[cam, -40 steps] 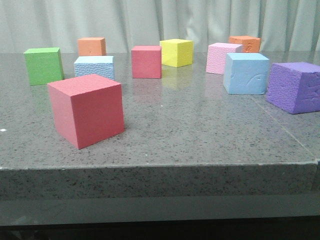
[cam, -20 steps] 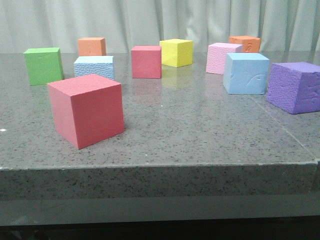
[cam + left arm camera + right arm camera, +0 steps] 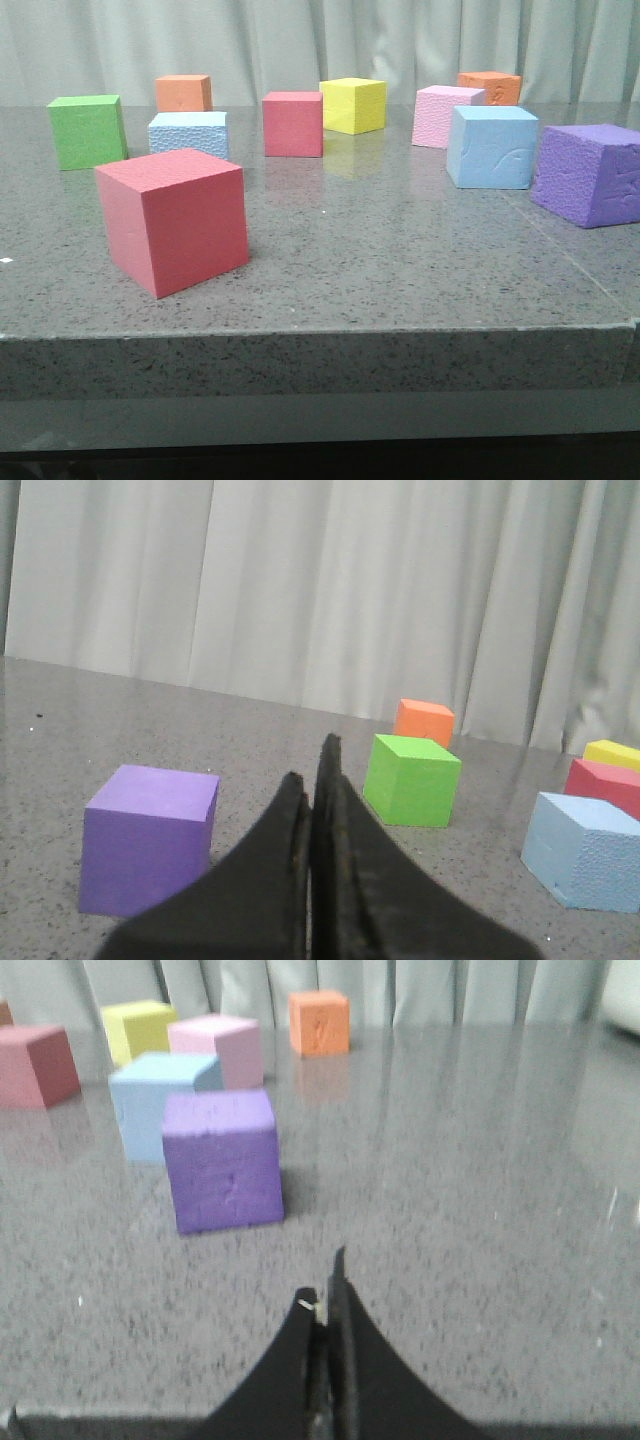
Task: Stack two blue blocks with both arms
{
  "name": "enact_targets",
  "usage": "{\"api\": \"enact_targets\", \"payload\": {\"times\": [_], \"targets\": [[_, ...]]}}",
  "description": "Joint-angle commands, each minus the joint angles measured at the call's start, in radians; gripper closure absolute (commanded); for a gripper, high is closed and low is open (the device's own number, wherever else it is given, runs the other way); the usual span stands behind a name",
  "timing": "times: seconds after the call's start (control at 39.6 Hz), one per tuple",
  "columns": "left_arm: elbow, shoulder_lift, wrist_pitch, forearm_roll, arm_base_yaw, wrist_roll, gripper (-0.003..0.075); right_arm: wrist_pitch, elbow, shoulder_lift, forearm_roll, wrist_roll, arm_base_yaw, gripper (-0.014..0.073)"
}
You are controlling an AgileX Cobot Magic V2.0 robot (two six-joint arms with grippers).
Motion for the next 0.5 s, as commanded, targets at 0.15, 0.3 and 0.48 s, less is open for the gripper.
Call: {"api": "enact_targets", "payload": {"times": [0.15, 0.3, 0.48], "targets": [[0.003, -0.016, -0.091, -0.008, 0.001, 0.002, 0.0741, -0.143, -0.005, -0.018, -0.005, -0.009, -0.007, 0.0660], [0.003, -0.016, -0.091, -0.008, 0.001, 0.002, 0.0741, -0.142, -0.005, -0.018, -0.005, -0.009, -0.007, 0.0660], [0.003, -0.016, -0.091, -0.008, 0.001, 0.002, 0.0741, -0.145, -0.005, -0.018, -0.005, -0.009, -0.007, 0.0660]]}}
